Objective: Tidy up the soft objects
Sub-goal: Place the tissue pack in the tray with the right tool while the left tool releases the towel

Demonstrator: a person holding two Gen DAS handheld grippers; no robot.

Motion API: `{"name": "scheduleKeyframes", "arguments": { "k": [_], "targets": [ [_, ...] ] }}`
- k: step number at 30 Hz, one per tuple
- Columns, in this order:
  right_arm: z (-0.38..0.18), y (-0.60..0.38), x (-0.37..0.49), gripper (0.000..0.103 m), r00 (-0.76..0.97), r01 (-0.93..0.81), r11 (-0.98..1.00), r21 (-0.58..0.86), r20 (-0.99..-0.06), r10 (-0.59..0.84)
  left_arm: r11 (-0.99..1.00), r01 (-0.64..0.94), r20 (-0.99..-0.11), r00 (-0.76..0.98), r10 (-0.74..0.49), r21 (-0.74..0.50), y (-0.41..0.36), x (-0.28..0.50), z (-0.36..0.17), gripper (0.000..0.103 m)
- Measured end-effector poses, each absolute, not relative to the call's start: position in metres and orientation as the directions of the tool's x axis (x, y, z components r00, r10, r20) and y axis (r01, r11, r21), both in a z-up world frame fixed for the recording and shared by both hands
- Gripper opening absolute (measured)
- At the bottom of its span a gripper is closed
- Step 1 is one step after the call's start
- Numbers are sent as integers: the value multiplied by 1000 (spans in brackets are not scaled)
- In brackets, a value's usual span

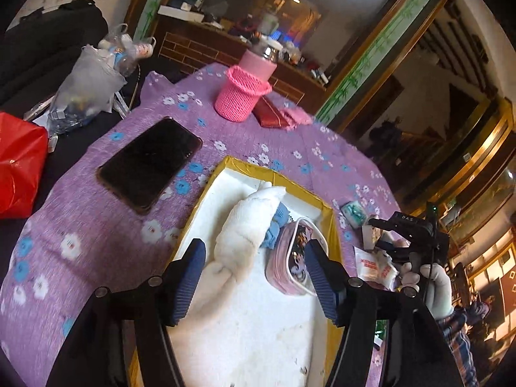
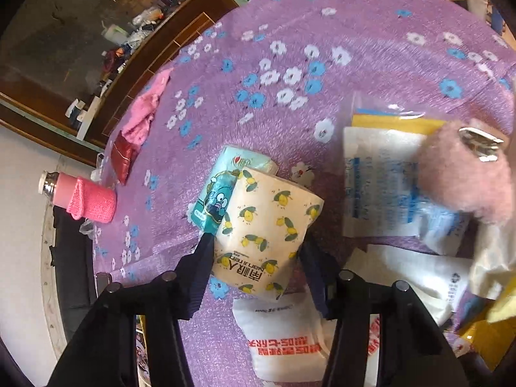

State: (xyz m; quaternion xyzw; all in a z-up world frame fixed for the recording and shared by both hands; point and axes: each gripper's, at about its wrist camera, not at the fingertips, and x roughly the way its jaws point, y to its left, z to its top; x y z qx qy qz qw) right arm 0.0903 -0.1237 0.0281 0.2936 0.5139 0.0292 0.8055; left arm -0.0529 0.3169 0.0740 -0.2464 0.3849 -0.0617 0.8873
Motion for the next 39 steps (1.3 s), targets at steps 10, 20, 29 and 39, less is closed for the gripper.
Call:
{"name": "scheduleKeyframes", "arguments": {
  "k": [10,20,29,39],
  "targets": [
    [99,-63,32,53,521,-66,864,499,-722,456,846,-153,-619,748,-239,-512,338,-107,70,67],
    [76,112,-55,53,162,-532,744,403,-814,557,852,-213,-596,791,-136,-478,348,-148,66,67],
    [30,170,-39,53,159,-520,815,255,-909,386,842,-215,-576,807,-132,-494,359,-159,63,67],
    [32,177,-34,69,183,-513,823,244,-906,382,848,-186,-573,804,-159,-496,354,-161,65,70]
  ]
}}
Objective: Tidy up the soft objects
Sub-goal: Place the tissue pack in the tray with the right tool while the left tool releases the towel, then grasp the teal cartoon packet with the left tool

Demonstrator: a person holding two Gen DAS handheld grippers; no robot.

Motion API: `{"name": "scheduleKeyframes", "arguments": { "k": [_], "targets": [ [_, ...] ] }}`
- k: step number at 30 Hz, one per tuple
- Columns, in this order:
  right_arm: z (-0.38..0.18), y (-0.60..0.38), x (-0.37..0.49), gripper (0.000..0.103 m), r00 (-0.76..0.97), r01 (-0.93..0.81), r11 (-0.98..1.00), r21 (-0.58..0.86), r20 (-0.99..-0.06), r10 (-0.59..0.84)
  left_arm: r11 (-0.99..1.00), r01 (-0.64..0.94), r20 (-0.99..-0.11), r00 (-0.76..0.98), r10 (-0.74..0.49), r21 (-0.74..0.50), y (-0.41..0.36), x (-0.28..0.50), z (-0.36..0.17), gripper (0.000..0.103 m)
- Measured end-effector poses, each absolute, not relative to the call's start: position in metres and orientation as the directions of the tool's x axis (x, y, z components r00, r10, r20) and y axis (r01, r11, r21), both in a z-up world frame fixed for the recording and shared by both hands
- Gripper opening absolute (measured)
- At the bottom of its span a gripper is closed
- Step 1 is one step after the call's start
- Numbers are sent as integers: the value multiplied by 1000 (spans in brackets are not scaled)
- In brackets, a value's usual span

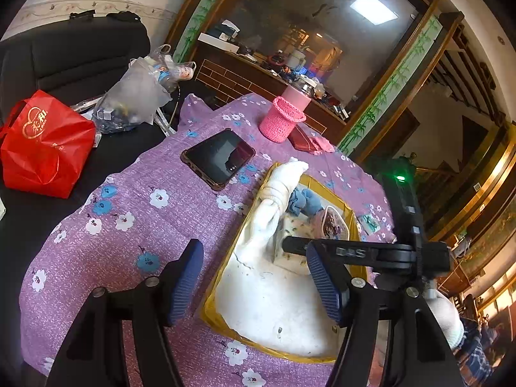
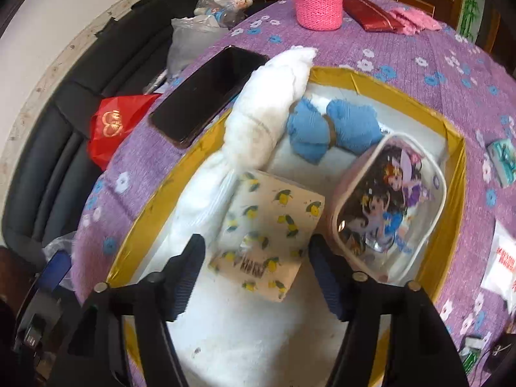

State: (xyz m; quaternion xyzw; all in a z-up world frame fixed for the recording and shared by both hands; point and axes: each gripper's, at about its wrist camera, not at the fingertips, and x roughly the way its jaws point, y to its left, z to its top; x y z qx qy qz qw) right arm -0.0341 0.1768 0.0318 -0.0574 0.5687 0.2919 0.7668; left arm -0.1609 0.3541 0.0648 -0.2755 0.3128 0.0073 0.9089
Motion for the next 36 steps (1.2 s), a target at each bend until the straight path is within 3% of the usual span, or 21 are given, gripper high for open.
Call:
{"name": "scheduleKeyframes", "arguments": {
  "k": [6,10,19,29,36],
  "targets": [
    [62,125,-45,70,205,-470,795,383,-829,520,854,-181,-584,795,-165,-488,346,-159,65,70],
    [94,56,-56,70,306,-452,787,420,-756,579,865,-159,-584,792,-177,-476,335,-160,70,70],
    [143,-141,-77,80,642,-203,921,331,-666,381,912,-56,-586,782,-213,-406,277,-155,89,74],
    [116,-280,-45,80,748,41,922,384,-623,227,940,107,-645,701,-303,-325,172,-125,101,74],
    [76,-317,-19,80,752,79,888,453,-612,245,960,171,-705,652,-281,-224,113,-91,113,74]
  ]
}}
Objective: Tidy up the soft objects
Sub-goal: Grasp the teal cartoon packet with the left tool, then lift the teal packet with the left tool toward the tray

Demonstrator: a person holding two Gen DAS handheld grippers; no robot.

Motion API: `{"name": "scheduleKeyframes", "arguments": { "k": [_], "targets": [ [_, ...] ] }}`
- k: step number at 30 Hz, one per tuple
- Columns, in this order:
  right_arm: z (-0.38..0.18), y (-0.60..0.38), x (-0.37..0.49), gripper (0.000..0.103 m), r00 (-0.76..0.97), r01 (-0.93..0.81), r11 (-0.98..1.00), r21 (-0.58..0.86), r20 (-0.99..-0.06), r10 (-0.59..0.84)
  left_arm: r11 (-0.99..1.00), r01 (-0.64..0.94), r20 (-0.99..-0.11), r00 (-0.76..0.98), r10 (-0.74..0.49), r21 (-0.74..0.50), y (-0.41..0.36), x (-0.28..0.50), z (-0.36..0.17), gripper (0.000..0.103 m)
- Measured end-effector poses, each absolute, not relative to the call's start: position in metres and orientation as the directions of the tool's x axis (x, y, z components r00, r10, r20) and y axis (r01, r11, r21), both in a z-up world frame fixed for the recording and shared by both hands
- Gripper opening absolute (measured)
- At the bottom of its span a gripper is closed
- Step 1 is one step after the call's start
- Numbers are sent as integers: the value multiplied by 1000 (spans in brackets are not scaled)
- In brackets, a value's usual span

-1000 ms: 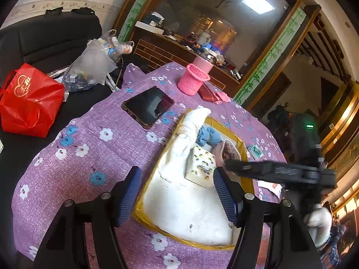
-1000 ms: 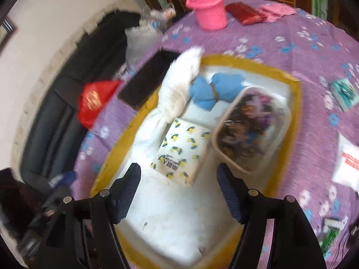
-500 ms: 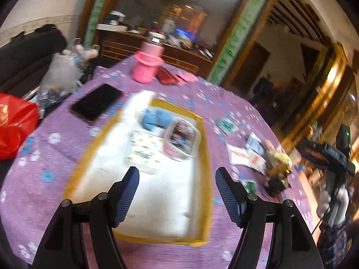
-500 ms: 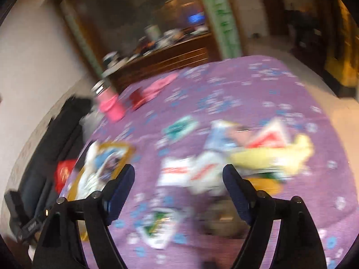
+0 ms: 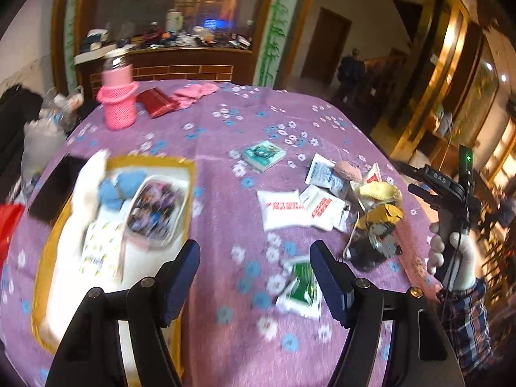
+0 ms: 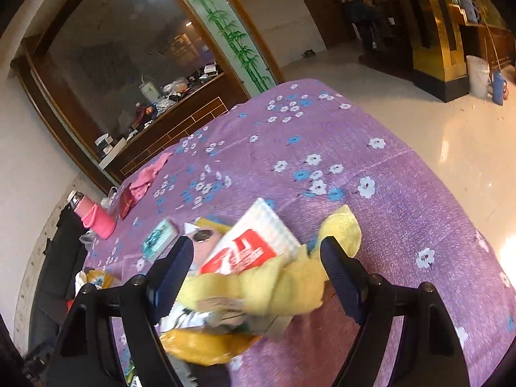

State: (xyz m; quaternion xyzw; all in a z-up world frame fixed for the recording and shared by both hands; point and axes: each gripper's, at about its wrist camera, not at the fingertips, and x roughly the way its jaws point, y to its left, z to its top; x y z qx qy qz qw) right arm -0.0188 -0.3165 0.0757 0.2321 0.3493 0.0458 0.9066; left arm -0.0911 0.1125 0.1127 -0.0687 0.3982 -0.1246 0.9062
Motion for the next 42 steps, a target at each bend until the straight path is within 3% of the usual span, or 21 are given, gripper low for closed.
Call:
{"name": "scheduleKeyframes", "arguments": {
  "k": [8,17,23,28,30,33,42],
  "targets": [
    [55,-340,-22,80,749,104,855,509,-605,269,966,232,-760,607,-233,-111,57,6,111,74],
    [46,-348,-19,80,729,133,827,546,-620,292,937,350,-823,532,-197,3,-1,118,59,74],
    [43,-345,-15,80,714,132,833,537,-634,295,911,400,-820,553,-151,103,-17,150,36,74],
    [44,-344,-14,80,717,133,843,521,-638,280,913,396,-844,519,-133,99,-22,170,16,75],
    [44,-343,-13,80,718,136,845,517,-639,276,919,384,-839,526,-141,87,-21,169,15,55],
    [44,-344,-13,80,721,142,849,509,-641,264,920,385,-848,509,-147,72,-21,164,18,43],
    [44,-354,-16,80,738,170,841,514,-632,237,931,365,-805,550,-223,-8,-1,111,57,40]
  ]
}}
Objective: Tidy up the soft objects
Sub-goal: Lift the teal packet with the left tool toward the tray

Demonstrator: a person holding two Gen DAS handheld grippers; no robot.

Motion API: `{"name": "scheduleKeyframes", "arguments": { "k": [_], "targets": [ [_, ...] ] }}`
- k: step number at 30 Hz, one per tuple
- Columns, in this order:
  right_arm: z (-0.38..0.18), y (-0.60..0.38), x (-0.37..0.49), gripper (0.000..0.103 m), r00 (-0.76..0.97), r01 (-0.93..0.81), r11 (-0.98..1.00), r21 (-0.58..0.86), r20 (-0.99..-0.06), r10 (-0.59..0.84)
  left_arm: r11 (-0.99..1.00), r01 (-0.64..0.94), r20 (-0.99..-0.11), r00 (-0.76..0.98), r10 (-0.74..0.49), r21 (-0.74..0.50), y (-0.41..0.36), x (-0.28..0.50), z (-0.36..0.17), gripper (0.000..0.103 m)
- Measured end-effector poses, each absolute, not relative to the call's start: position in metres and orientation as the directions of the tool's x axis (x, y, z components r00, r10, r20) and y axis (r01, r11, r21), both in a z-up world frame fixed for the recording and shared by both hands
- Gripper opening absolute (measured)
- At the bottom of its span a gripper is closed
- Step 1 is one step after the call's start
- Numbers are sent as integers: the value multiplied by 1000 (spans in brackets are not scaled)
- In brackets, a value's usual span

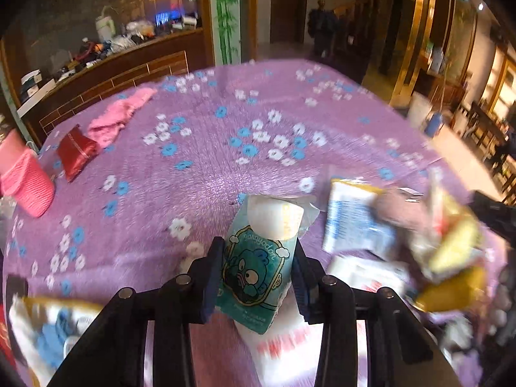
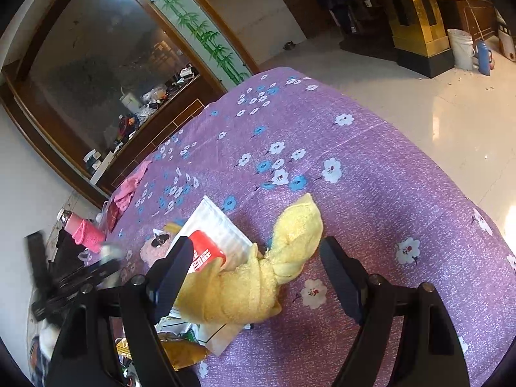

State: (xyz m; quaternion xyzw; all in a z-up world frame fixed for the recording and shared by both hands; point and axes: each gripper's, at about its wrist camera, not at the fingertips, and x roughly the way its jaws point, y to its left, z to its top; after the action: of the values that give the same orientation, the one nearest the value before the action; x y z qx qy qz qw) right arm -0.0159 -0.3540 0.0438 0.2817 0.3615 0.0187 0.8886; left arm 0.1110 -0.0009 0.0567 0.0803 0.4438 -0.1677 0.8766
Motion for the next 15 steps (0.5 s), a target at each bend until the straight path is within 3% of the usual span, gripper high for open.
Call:
{"name": "scheduleKeyframes", "arguments": {
  "k": [7,15],
  "targets": [
    [40,-356,-14,80,731,160,829,535,-629,265,928,364,-719,625,-305,-78,35,31,104,40],
    [35,-358,-14,80,726,190,844,501,-651,223,939,305,-627,704,-333,-157,93,-68,122,41]
  ]
}}
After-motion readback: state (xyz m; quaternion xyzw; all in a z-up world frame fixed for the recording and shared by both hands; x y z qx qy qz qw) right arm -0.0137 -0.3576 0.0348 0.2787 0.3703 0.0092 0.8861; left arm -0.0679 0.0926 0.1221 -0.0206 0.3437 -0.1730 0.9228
